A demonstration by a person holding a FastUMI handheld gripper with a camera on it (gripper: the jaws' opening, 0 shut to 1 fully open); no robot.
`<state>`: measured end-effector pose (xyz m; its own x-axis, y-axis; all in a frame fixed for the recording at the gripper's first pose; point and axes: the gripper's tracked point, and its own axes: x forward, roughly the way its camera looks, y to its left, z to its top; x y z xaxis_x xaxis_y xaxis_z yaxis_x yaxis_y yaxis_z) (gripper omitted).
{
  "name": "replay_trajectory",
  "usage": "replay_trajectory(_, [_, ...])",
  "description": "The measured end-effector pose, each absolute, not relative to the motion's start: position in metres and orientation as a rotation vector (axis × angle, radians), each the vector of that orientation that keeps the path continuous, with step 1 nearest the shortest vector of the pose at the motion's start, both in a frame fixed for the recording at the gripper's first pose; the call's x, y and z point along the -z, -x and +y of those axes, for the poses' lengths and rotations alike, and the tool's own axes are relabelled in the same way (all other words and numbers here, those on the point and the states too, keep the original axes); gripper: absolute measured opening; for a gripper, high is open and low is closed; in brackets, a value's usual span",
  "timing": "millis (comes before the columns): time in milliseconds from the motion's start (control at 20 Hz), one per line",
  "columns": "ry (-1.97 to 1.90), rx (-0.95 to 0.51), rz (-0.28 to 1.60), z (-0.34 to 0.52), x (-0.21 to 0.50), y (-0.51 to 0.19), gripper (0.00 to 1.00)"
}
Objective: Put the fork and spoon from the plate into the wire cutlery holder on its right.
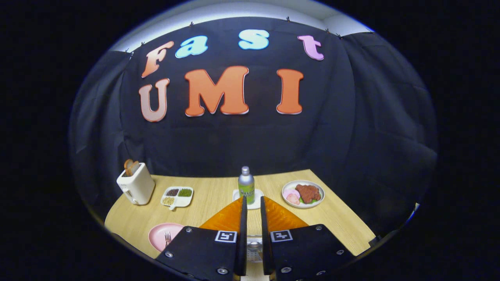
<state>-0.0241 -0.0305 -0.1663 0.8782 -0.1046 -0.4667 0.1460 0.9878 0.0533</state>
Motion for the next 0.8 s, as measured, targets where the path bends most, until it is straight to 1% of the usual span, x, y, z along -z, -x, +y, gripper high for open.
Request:
replay_trajectory(100, [-0.072, 0.135, 0.401, -0.027, 0.147, 0.021, 0.23])
replay_trajectory(200, [-0.069, 0.119, 0.350, -0.015, 0.136, 0.017, 0.33])
replay_trajectory(250, [-0.070, 0.103, 0.330, -0.008, 0.131, 0.016, 0.41])
replay_trajectory(300, [-0.067, 0.089, 0.315, 0.000, 0.127, 0.016, 0.45])
replay_trajectory(350, [-0.062, 0.077, 0.303, 0.005, 0.125, 0.015, 0.56])
replay_trajectory(550, [-0.053, 0.022, 0.276, 0.037, 0.121, 0.014, 0.80])
replay_trajectory(650, [-0.038, -0.015, 0.264, 0.056, 0.121, 0.015, 0.84])
replay_trajectory(800, [-0.030, -0.069, 0.262, 0.085, 0.125, 0.017, 0.88])
